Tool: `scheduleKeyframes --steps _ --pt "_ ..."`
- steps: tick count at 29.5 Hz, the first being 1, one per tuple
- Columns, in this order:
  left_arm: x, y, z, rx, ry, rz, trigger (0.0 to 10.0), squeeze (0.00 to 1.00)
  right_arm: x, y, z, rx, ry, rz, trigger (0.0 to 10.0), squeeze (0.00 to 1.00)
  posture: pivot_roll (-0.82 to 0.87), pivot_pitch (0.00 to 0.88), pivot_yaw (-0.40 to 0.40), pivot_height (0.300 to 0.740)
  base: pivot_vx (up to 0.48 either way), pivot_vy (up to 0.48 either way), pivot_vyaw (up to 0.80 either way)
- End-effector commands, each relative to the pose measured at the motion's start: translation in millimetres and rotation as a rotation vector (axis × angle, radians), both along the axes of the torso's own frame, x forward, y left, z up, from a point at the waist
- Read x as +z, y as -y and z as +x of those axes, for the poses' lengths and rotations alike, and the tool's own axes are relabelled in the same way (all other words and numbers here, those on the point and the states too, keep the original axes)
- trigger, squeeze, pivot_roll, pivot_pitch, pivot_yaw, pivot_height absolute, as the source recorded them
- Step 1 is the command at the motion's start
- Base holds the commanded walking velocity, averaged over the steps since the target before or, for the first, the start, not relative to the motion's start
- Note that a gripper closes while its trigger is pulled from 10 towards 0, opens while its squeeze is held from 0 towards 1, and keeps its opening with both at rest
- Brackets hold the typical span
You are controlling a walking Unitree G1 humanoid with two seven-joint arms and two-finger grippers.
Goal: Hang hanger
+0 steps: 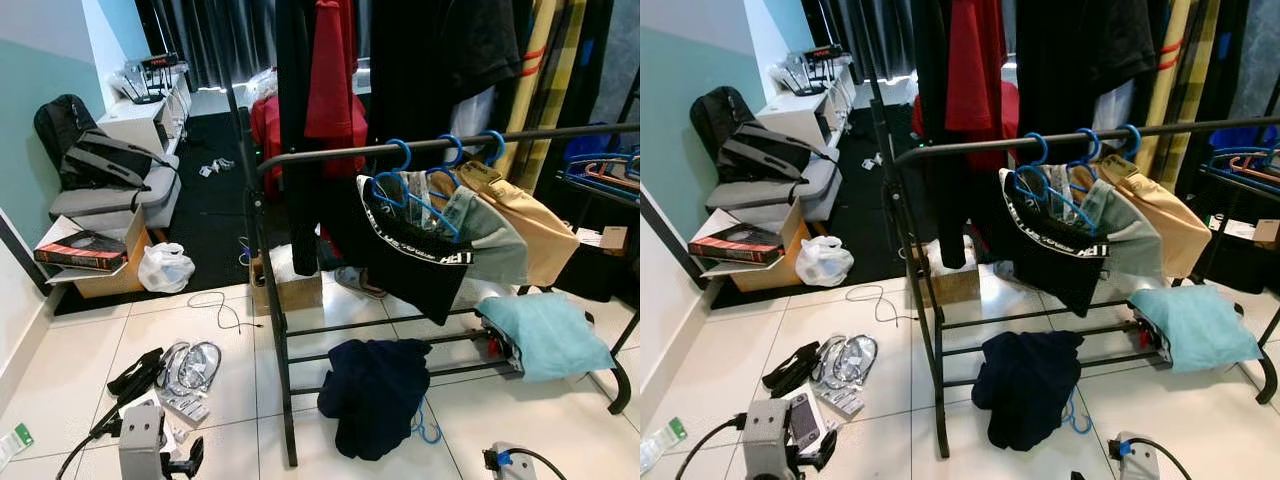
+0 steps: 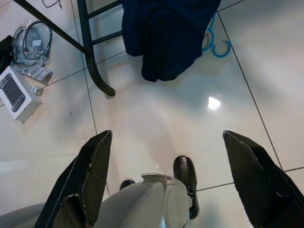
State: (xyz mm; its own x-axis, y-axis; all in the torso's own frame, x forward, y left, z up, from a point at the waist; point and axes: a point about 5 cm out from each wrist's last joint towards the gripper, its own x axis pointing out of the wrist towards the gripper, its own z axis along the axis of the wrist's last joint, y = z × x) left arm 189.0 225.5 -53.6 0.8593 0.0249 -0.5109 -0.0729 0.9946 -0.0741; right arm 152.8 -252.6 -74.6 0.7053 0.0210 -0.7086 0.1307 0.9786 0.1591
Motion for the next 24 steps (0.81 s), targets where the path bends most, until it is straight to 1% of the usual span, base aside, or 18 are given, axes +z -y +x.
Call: scheduleKeyframes --steps 1,6,9,10,12,13,24 --pt "0.2 -0.1 -1.2 0.005 0.007 0.001 10.0 0.0 -1.1 -4.5 0.8 0.003 0.0 0.008 10.0 0.0 -0.02 0.0 0.041 0.74 0.0 0.0 0.0" --pt "0.9 0.7 -0.5 0.0 0.01 -0.002 10.0 0.0 -1.3 -4.7 0.5 0.004 -0.001 0.005 10.0 0.0 -0.03 0.0 0.046 0.74 0.0 0.0 0.0" --pt "0.8 3.1 1.0 -0.016 0.004 -0.018 10.0 0.0 -0.9 -2.6 -0.5 0.001 0.001 0.005 10.0 0.0 -0.03 0.0 0.046 0.74 0.0 0.0 -0.8" --pt "0.6 5.4 2.0 -0.033 0.001 -0.039 10.0 0.0 -0.6 -0.6 -1.4 -0.001 0.002 0.003 10.0 0.0 -0.03 0.0 0.042 0.74 0.0 0.0 -0.8" --pt "0.6 5.4 2.0 -0.033 0.001 -0.039 10.0 0.0 -0.6 -0.6 -1.4 -0.001 0.002 0.003 10.0 0.0 -0.03 0.0 0.042 0.74 0.0 0.0 -0.8" --pt "0.9 8.6 3.4 -0.04 0.004 -0.078 10.0 0.0 0.2 4.6 -4.0 -0.006 -0.001 -0.001 10.0 0.0 -0.03 0.0 0.031 0.74 0.0 0.0 -0.8" --pt "3.1 12.4 4.0 -0.053 0.031 -0.073 10.0 0.0 2.2 10.9 -4.7 -0.001 0.0 -0.005 10.0 0.0 -0.03 0.0 0.024 0.74 0.0 0.0 -0.8"
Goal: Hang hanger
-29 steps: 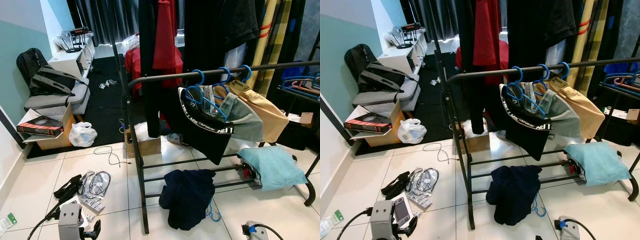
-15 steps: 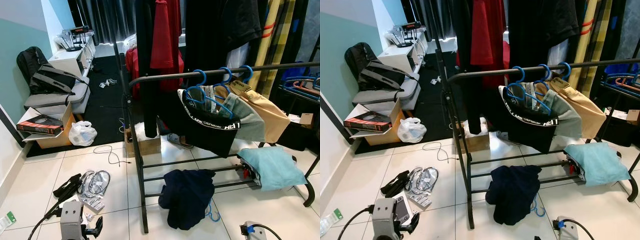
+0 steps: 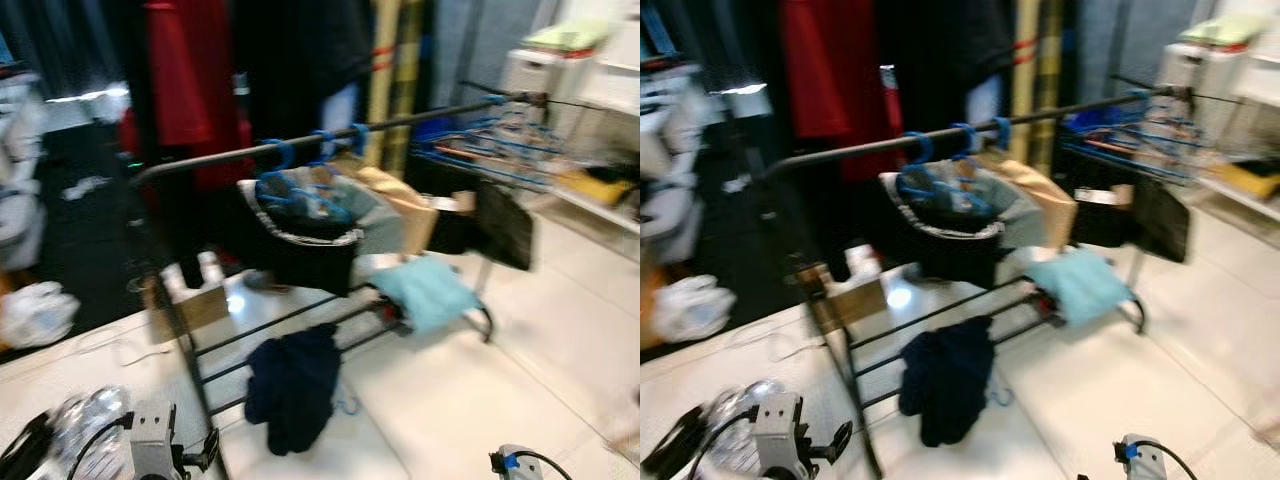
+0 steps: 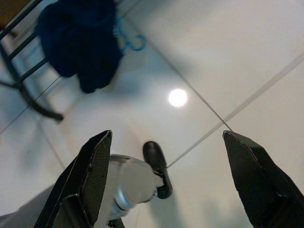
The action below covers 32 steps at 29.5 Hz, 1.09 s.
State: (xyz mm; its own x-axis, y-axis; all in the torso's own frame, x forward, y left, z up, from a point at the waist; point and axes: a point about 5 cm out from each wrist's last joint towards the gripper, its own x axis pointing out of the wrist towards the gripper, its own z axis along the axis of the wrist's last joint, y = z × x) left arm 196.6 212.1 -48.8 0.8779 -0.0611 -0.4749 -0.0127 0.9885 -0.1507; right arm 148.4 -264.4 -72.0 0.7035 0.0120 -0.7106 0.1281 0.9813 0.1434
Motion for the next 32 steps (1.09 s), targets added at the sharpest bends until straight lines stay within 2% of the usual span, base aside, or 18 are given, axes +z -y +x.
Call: scheduleKeyframes --steps 1,4,7,8,11,12,14,15,19,20,22,23,26,27,28,29,31,32 --pt "-1.6 -1.0 -3.6 0.003 -0.009 0.002 10.0 0.0 -0.3 -0.9 -0.3 -0.004 0.002 0.011 10.0 0.0 -0.03 0.0 0.024 0.74 0.0 0.0 -0.8" --pt "2.6 2.5 4.5 0.001 0.017 0.016 10.0 0.0 6.8 4.0 10.3 0.066 0.031 -0.04 10.0 0.0 -0.03 0.0 0.028 0.74 0.0 0.0 0.0" --pt "2.6 2.5 4.5 0.001 0.017 0.016 10.0 0.0 6.8 4.0 10.3 0.066 0.031 -0.04 10.0 0.0 -0.03 0.0 0.028 0.74 0.0 0.0 0.0" --pt "6.0 4.1 10.5 0.01 0.039 0.008 10.0 0.0 15.3 9.2 22.3 0.08 0.079 -0.053 10.0 0.0 -0.04 0.0 0.03 0.74 0.322 0.0 0.0" --pt "6.0 4.1 10.5 0.01 0.039 0.008 10.0 0.0 15.3 9.2 22.3 0.08 0.079 -0.053 10.0 0.0 -0.04 0.0 0.03 0.74 0.322 0.0 0.0" --pt "9.5 6.4 16.2 0.007 0.06 0.004 10.0 0.0 25.9 12.6 38.7 0.093 0.138 -0.061 10.0 0.0 -0.05 0.0 0.033 0.74 0.326 0.0 0.0" --pt "9.5 6.4 16.2 0.007 0.06 0.004 10.0 0.0 25.9 12.6 38.7 0.093 0.138 -0.061 10.0 0.0 -0.05 0.0 0.033 0.74 0.326 0.0 0.0" --pt "12.5 6.8 21.1 0.006 0.075 0.007 10.0 0.0 53.1 13.4 73.9 0.158 0.292 -0.048 10.0 0.0 -0.06 0.0 0.043 0.74 0.337 0.0 0.0" --pt "12.5 6.8 21.1 0.006 0.075 0.007 10.0 0.0 53.1 13.4 73.9 0.158 0.292 -0.048 10.0 0.0 -0.06 0.0 0.043 0.74 0.337 0.0 0.0" --pt "14.3 5.9 24.0 0.005 0.08 0.012 10.0 0.0 91.2 8.1 107.5 0.269 0.467 -0.052 10.0 0.0 -0.06 0.0 0.045 0.74 0.334 0.0 0.0" --pt "14.3 5.9 24.0 0.005 0.08 0.012 10.0 0.0 91.2 8.1 107.5 0.269 0.467 -0.052 10.0 0.0 -0.06 0.0 0.045 0.74 0.334 0.0 0.0" --pt "15.4 4.3 25.4 0.003 0.082 0.017 10.0 0.0 153.6 -6.6 138.3 0.4 0.679 -0.064 10.0 0.0 -0.06 0.0 0.045 0.74 0.337 0.0 0.0" --pt "15.4 4.3 25.4 0.003 0.082 0.017 10.0 0.0 153.6 -6.6 138.3 0.4 0.679 -0.064 10.0 0.0 -0.06 0.0 0.045 0.74 0.337 0.0 0.0" --pt "15.6 2.8 25.6 -0.001 0.079 0.024 10.0 0.0 211.6 -28.6 148.4 0.515 0.852 -0.031 10.0 0.0 -0.06 0.0 0.048 0.74 0.337 0.0 0.0" --pt "15.6 2.8 25.6 -0.001 0.079 0.024 10.0 0.0 211.6 -28.6 148.4 0.515 0.852 -0.031 10.0 0.0 -0.06 0.0 0.048 0.74 0.337 0.0 0.0" --pt "15.2 1.9 25.2 -0.005 0.074 0.029 10.0 0.0 258.3 -49.1 144.2 0.615 0.979 0.042 10.0 0.0 -0.07 0.0 0.051 0.74 0.341 0.0 0.0" --pt "15.2 1.9 25.2 -0.005 0.074 0.029 10.0 0.0 258.3 -49.1 144.2 0.615 0.979 0.042 10.0 0.0 -0.07 0.0 0.051 0.74 0.341 0.0 0.0" --pt "14.5 1.6 24.8 -0.007 0.068 0.034 10.0 0.0 296.5 -63.8 132.9 0.735 1.074 0.125 10.0 0.0 -0.07 0.0 0.052 0.74 0.337 0.0 0.0"
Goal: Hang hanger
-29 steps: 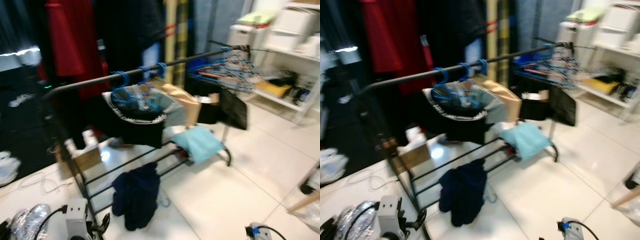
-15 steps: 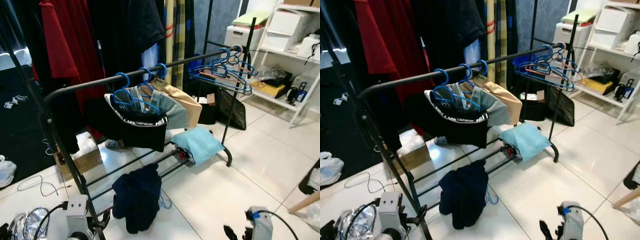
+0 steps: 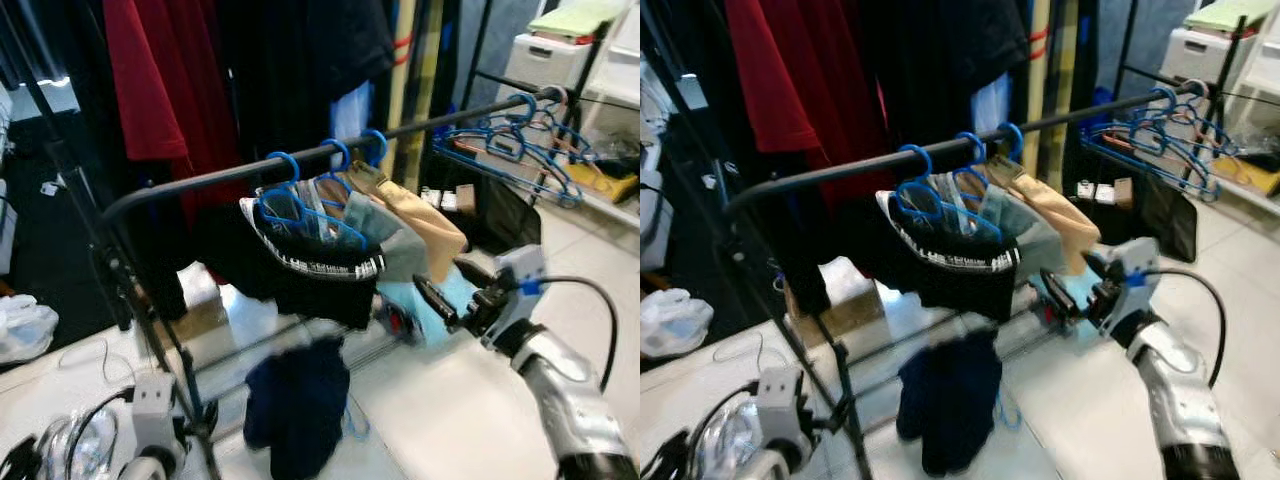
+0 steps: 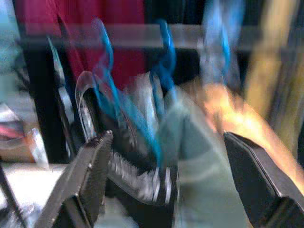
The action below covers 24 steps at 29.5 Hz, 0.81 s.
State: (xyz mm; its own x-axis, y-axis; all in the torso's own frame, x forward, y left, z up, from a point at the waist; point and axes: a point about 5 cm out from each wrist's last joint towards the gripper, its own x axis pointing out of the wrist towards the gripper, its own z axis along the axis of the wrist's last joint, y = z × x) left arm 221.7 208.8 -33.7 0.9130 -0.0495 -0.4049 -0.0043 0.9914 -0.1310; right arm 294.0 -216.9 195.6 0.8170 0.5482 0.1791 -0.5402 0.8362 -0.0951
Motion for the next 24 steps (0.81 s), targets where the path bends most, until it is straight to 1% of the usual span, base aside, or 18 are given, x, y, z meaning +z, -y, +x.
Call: scheduleKeyframes --steps 1,2,3,4,5,6,7,8,9,11,12,17,18,20,21,24 --pt "-0.6 -1.6 -0.3 -0.01 -0.012 0.014 10.0 0.0 28.9 -16.4 -12.7 0.158 0.025 0.055 10.0 0.0 -0.07 0.0 0.052 0.74 0.337 0.0 0.0" --pt "-0.6 -1.6 -0.3 -0.01 -0.012 0.014 10.0 0.0 28.9 -16.4 -12.7 0.158 0.025 0.055 10.0 0.0 -0.07 0.0 0.052 0.74 0.337 0.0 0.0" --pt "-1.0 -1.6 -0.5 -0.011 -0.016 0.017 10.0 0.0 47.5 -24.0 -21.2 0.252 0.059 0.071 10.0 0.0 -0.07 0.0 0.052 0.74 0.337 0.0 0.0" --pt "-1.0 -1.6 -0.5 -0.011 -0.016 0.017 10.0 0.0 47.5 -24.0 -21.2 0.252 0.059 0.071 10.0 0.0 -0.07 0.0 0.052 0.74 0.337 0.0 0.0" --pt "-1.7 -1.7 -0.9 -0.007 -0.023 0.018 10.0 0.0 61.2 -29.4 -27.9 0.323 0.086 0.075 10.0 0.0 -0.07 0.0 0.05 0.74 0.315 0.0 0.0" --pt "-1.7 -1.7 -0.9 -0.007 -0.023 0.018 10.0 0.0 61.2 -29.4 -27.9 0.323 0.086 0.075 10.0 0.0 -0.07 0.0 0.05 0.74 0.315 0.0 0.0" --pt "-4.4 -3.8 -3.0 0.009 -0.049 0.036 10.0 0.0 72.5 -31.5 -26.7 0.336 0.12 0.021 10.0 0.0 -0.07 0.0 0.047 0.74 0.0 0.0 0.0" --pt "-4.4 -3.8 -3.0 0.009 -0.049 0.036 10.0 0.0 72.5 -31.5 -26.7 0.336 0.12 0.021 10.0 0.0 -0.07 0.0 0.047 0.74 0.0 0.0 0.0" --pt "-6.3 -5.4 -4.5 0.021 -0.068 0.049 10.0 0.0 78.8 -32.0 -24.5 0.331 0.14 -0.018 10.0 0.0 -0.07 0.0 0.047 0.74 0.0 0.0 0.0" --pt "-6.3 -5.4 -4.5 0.021 -0.068 0.049 10.0 0.0 78.8 -32.0 -24.5 0.331 0.14 -0.018 10.0 0.0 -0.07 0.0 0.047 0.74 0.0 0.0 0.0" --pt "-7.9 -6.8 -5.8 0.033 -0.084 0.056 10.0 0.0 82.2 -30.6 -22.1 0.319 0.151 -0.049 10.0 0.0 -0.07 0.0 0.047 0.74 0.0 0.0 0.0" --pt "-7.9 -6.8 -5.8 0.033 -0.084 0.056 10.0 0.0 82.2 -30.6 -22.1 0.319 0.151 -0.049 10.0 0.0 -0.07 0.0 0.047 0.74 0.0 0.0 0.0" --pt "-9.0 -7.3 -6.7 0.039 -0.093 0.055 10.0 0.0 78.7 -23.4 -15.8 0.271 0.156 -0.081 10.0 0.0 -0.07 0.0 0.045 0.74 0.0 0.0 0.8" --pt "-9.0 -7.3 -6.7 0.039 -0.093 0.055 10.0 0.0 78.7 -23.4 -15.8 0.271 0.156 -0.081 10.0 0.0 -0.07 0.0 0.045 0.74 0.0 0.0 0.8" --pt "-8.5 -6.8 -6.5 0.035 -0.088 0.035 10.0 0.0 65.9 -12.4 -7.5 0.231 0.161 -0.091 10.0 0.0 -0.06 0.0 0.043 0.74 0.0 -0.48 0.8" --pt "-8.5 -6.8 -6.5 0.035 -0.088 0.035 10.0 0.0 65.9 -12.4 -7.5 0.231 0.161 -0.091 10.0 0.0 -0.06 0.0 0.043 0.74 0.0 -0.48 0.8"
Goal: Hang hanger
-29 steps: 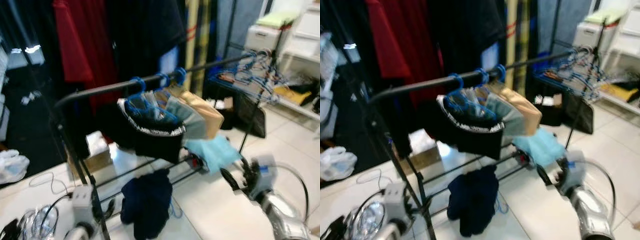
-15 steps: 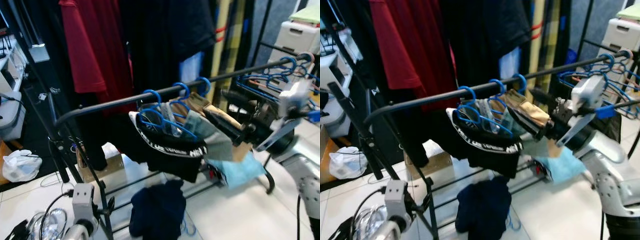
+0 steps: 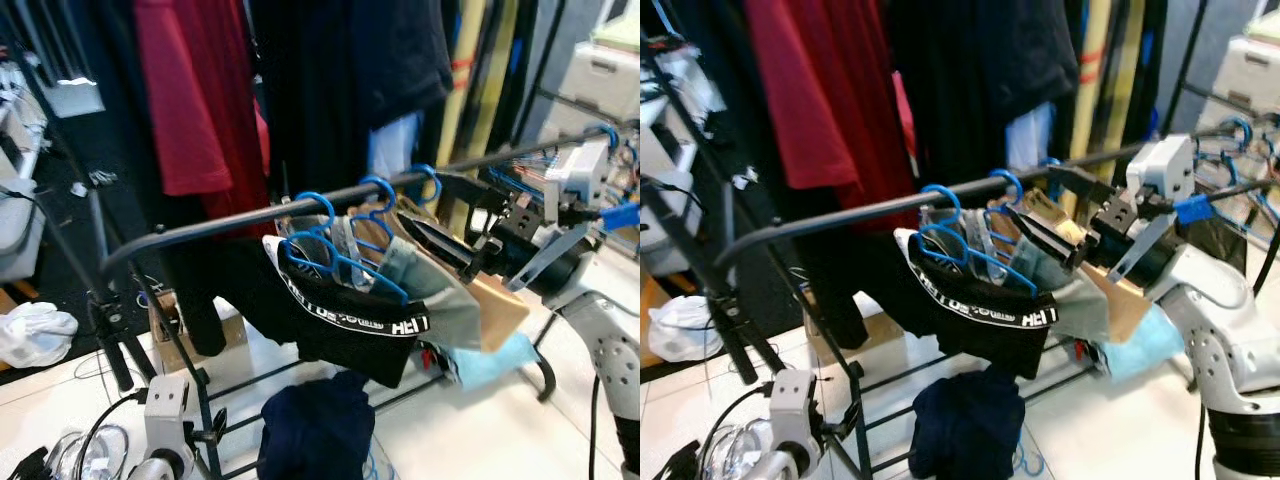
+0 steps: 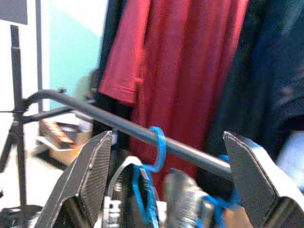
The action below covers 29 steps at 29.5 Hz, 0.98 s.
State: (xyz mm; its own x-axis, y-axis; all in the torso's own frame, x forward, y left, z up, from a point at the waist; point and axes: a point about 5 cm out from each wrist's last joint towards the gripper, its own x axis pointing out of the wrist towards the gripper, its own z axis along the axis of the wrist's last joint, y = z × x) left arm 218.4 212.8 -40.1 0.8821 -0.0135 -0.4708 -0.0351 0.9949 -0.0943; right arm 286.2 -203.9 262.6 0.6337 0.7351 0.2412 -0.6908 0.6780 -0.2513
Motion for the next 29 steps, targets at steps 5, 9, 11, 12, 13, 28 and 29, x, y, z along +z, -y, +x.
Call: scheduleKeyframes --steps 5,9,11,12,13,28,29 --pt "-0.8 -2.2 -2.2 0.017 -0.005 -0.019 10.0 0.0 -24.2 7.9 -2.1 -0.018 -0.095 -0.068 10.0 0.0 -0.06 0.0 0.043 0.74 0.0 -0.384 0.64" --pt "0.6 -5.7 -1.2 0.058 0.009 -0.021 10.0 0.0 -42.2 6.4 -8.2 -0.022 -0.227 -0.16 10.0 0.0 -0.06 0.0 0.049 0.74 0.0 0.0 0.0" --pt "0.6 -5.7 -1.2 0.058 0.009 -0.021 10.0 0.0 -42.2 6.4 -8.2 -0.022 -0.227 -0.16 10.0 0.0 -0.06 0.0 0.049 0.74 0.0 0.0 0.0" --pt "0.8 -6.8 -1.0 0.069 0.01 -0.018 10.0 0.0 -49.9 3.6 -12.0 -0.009 -0.282 -0.207 10.0 0.0 -0.06 0.0 0.049 0.74 0.0 0.0 0.0" --pt "0.8 -6.8 -1.0 0.069 0.01 -0.018 10.0 0.0 -49.9 3.6 -12.0 -0.009 -0.282 -0.207 10.0 0.0 -0.06 0.0 0.049 0.74 0.0 0.0 0.0" --pt "-2.7 -7.8 -3.1 0.075 -0.028 0.017 10.0 0.0 -93.2 -12.2 -25.6 0.098 -0.514 -0.288 10.0 0.0 -0.07 0.0 0.057 0.74 0.0 -0.256 0.0" --pt "-2.7 -7.8 -3.1 0.075 -0.028 0.017 10.0 0.0 -93.2 -12.2 -25.6 0.098 -0.514 -0.288 10.0 0.0 -0.07 0.0 0.057 0.74 0.0 0.0 0.0"
